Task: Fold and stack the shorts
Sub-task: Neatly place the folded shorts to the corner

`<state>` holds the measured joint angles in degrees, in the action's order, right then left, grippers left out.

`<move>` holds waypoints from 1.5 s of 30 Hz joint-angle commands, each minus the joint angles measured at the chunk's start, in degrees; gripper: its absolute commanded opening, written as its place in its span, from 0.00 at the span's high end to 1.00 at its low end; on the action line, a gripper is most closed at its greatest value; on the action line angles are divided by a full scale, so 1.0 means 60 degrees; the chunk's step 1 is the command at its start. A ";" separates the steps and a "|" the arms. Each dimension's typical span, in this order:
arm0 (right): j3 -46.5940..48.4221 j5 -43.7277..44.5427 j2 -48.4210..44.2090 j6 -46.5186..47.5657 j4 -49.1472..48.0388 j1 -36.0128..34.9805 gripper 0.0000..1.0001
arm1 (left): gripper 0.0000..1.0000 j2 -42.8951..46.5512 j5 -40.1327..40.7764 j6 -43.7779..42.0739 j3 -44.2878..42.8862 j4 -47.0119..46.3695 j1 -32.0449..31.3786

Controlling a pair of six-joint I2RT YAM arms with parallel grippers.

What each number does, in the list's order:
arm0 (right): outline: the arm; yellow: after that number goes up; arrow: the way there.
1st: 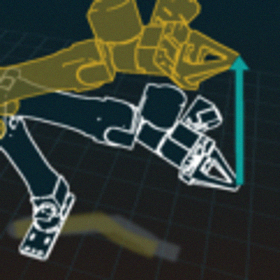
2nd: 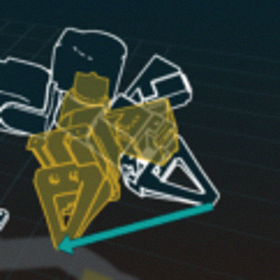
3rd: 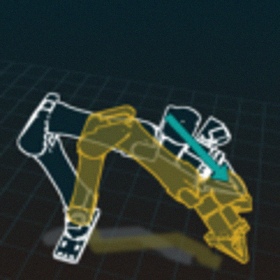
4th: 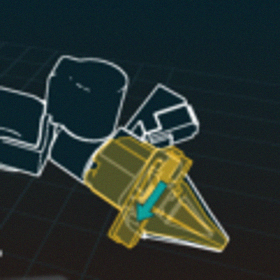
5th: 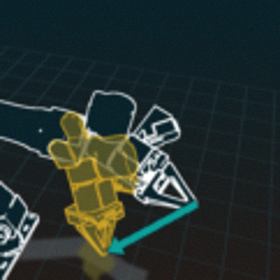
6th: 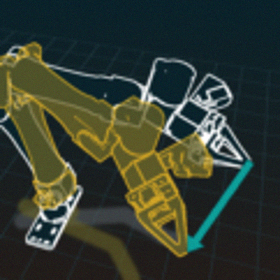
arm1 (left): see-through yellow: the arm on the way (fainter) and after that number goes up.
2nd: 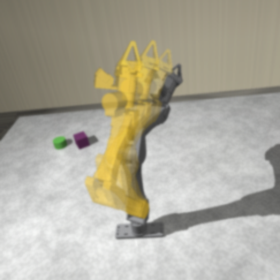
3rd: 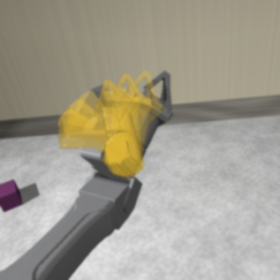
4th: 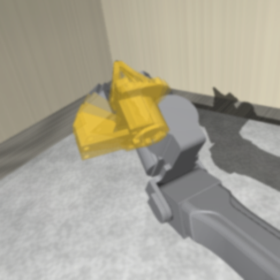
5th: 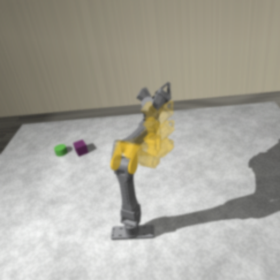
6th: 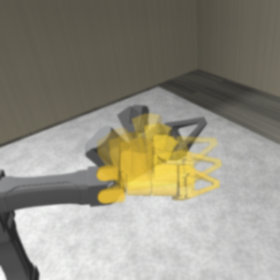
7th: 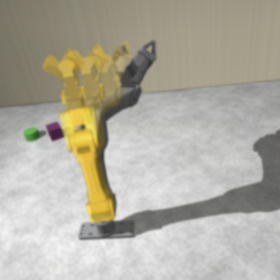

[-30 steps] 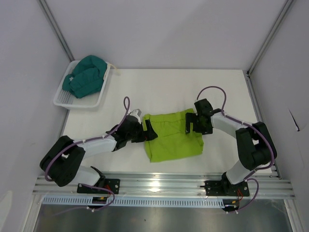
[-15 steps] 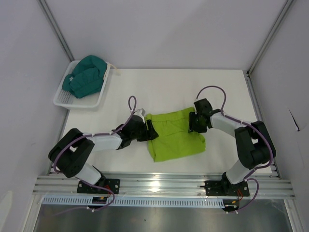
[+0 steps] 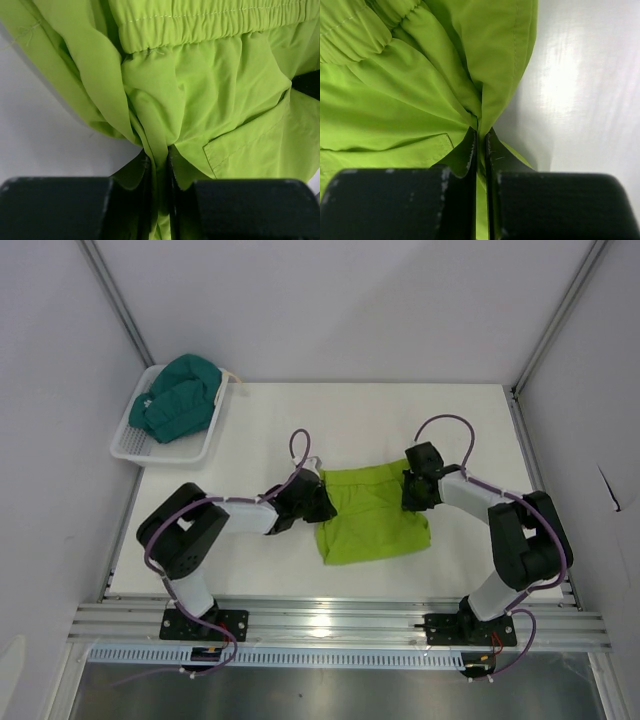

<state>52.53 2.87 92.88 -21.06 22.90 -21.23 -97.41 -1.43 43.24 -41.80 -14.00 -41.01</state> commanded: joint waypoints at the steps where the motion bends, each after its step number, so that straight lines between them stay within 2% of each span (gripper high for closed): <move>1: 0.0341 0.0634 -0.0216 -0.0298 0.0183 0.0431 1.00 | 0.85 -0.0712 0.0209 0.0043 -0.1029 0.0018 -0.0342; 5: 0.0589 0.0722 -0.0158 -0.0533 0.0241 0.1221 1.00 | 0.87 -0.1460 0.0692 0.0292 -0.1996 0.0019 -0.0619; 10: 0.1190 0.0649 0.0382 -0.0621 0.0300 0.2351 1.00 | 0.86 -0.2804 0.0576 0.0556 -0.3709 -0.0011 -0.0942; 11: 0.1278 0.0649 0.0457 -0.0636 0.0286 0.2497 1.00 | 0.85 -0.3026 0.0561 0.0571 -0.4538 0.0062 -0.1073; 12: 0.1438 0.0823 0.0530 -0.0650 0.0315 0.2774 1.00 | 0.82 -0.3246 0.0561 0.0585 -0.4851 0.0121 -0.1132; 13: 0.1527 0.0984 0.0690 -0.0694 0.0344 0.2937 1.00 | 0.62 -0.3669 0.0546 0.0615 -0.5130 0.0150 -0.1191; 14: 0.1615 0.1160 0.0764 -0.0738 0.0388 0.3127 1.00 | 0.53 -0.3876 0.0561 0.0629 -0.5872 0.0093 -0.1337; 18: 0.2200 0.1074 0.0956 -0.1016 0.0637 0.4503 0.92 | 0.36 -0.4974 -0.0081 0.0834 -0.7397 -0.0363 -0.1704; 19: 0.2434 0.1030 0.0912 -0.1075 0.0710 0.4825 0.87 | 0.24 -0.5180 -0.0200 0.0835 -0.8143 0.0000 -0.1791; 20: 0.2508 0.0943 0.0708 -0.1104 0.0740 0.4930 0.61 | 0.20 -0.5486 -0.0346 0.0748 -0.8469 0.0222 -0.1952; 21: 0.2567 0.1000 0.0576 -0.1104 0.0769 0.4974 0.46 | 0.15 -0.5518 -0.0434 0.0660 -0.9212 0.0485 -0.2040; 22: 0.2640 0.1174 0.0415 -0.1119 0.0871 0.4989 0.35 | 0.04 -0.5475 -0.0334 0.0470 -0.9278 0.0937 -0.2114; 23: 0.2786 0.1437 0.0283 -0.1119 0.1089 0.4989 0.22 | 0.01 -0.5344 -0.0173 0.0396 -0.9220 0.1087 -0.2187; 24: 0.2816 0.1454 0.0021 -0.1032 0.1149 0.4989 0.20 | 0.01 -0.4893 0.0002 0.0366 -0.8959 0.1146 -0.2188; 28: 0.2613 0.1294 -0.0713 -0.1045 0.1384 0.5004 0.19 | 0.01 -0.3602 0.0063 0.0497 -0.7422 0.1467 -0.1983; 30: 0.2103 0.0565 -0.1122 -0.1191 0.1458 0.5004 0.20 | 0.01 -0.3090 0.0121 0.0483 -0.6820 0.1629 -0.1910; 33: 0.0872 -0.0797 -0.2220 -0.1689 0.1064 0.4989 0.20 | 0.01 -0.2006 0.0499 0.0366 -0.5779 0.1878 -0.1895; 36: 0.0022 -0.1313 -0.3378 -0.2334 0.0493 0.4989 0.19 | 0.01 -0.1083 0.0897 0.0132 -0.4944 0.2128 -0.1880; 38: -0.0682 -0.1750 -0.3921 -0.2613 -0.0455 0.4975 0.22 | 0.01 -0.0394 0.1190 -0.0044 -0.4199 0.2143 -0.1880; 40: -0.0729 -0.2264 -0.3865 -0.2410 -0.1175 0.4931 0.25 | 0.01 0.0060 0.1293 -0.0175 -0.3628 0.2172 -0.1866; 45: 0.0456 -0.3438 -0.1934 -0.1180 -0.1706 0.4507 0.27 | 0.01 0.1686 0.1674 -0.0541 -0.1989 0.2172 -0.1851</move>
<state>50.17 -11.20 75.70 -32.82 19.62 7.64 -93.08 5.67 42.92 -58.52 -0.99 -52.27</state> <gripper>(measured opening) 0.737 0.990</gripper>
